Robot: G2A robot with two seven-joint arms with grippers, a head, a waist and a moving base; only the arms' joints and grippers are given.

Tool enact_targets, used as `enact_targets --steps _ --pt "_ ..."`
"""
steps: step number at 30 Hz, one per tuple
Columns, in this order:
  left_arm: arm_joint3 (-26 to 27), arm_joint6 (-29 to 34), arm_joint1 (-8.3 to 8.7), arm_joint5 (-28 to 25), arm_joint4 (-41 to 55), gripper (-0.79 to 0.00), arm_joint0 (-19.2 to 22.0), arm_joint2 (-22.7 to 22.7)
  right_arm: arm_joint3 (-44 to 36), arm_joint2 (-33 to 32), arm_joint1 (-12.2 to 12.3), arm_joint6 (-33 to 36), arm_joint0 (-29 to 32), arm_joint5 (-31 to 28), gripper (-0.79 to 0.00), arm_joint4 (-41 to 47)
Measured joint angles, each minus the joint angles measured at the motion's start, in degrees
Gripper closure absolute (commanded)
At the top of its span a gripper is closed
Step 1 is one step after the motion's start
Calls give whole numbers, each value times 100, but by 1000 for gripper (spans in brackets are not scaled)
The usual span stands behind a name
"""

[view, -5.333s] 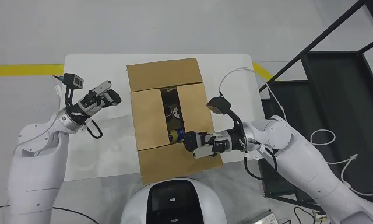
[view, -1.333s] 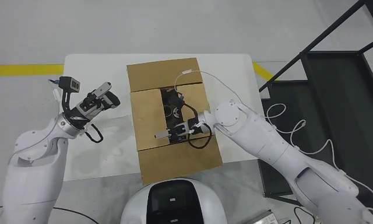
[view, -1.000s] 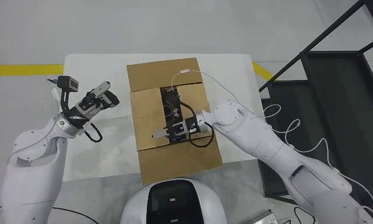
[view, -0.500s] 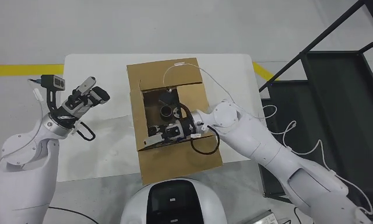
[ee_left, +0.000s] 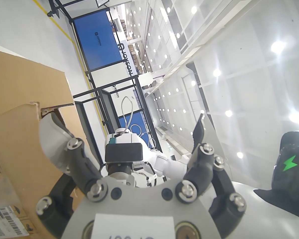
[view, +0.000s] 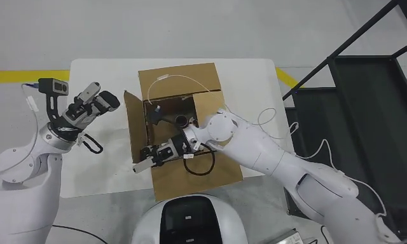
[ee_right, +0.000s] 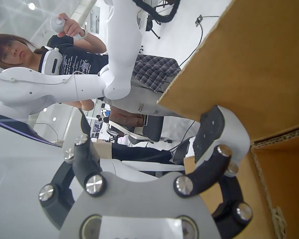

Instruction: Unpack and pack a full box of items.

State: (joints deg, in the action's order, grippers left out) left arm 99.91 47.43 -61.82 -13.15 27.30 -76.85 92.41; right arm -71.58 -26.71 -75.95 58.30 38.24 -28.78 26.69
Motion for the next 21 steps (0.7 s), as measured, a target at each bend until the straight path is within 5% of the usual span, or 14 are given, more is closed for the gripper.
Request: enact_targets --steps 13,21 --pt "-595 -281 -14 236 -640 -785 434 -467 415 21 -260 287 -12 -99 -785 126" --pt "-547 -525 22 426 -1085 -785 239 -362 234 -848 95 277 444 -341 -785 150"
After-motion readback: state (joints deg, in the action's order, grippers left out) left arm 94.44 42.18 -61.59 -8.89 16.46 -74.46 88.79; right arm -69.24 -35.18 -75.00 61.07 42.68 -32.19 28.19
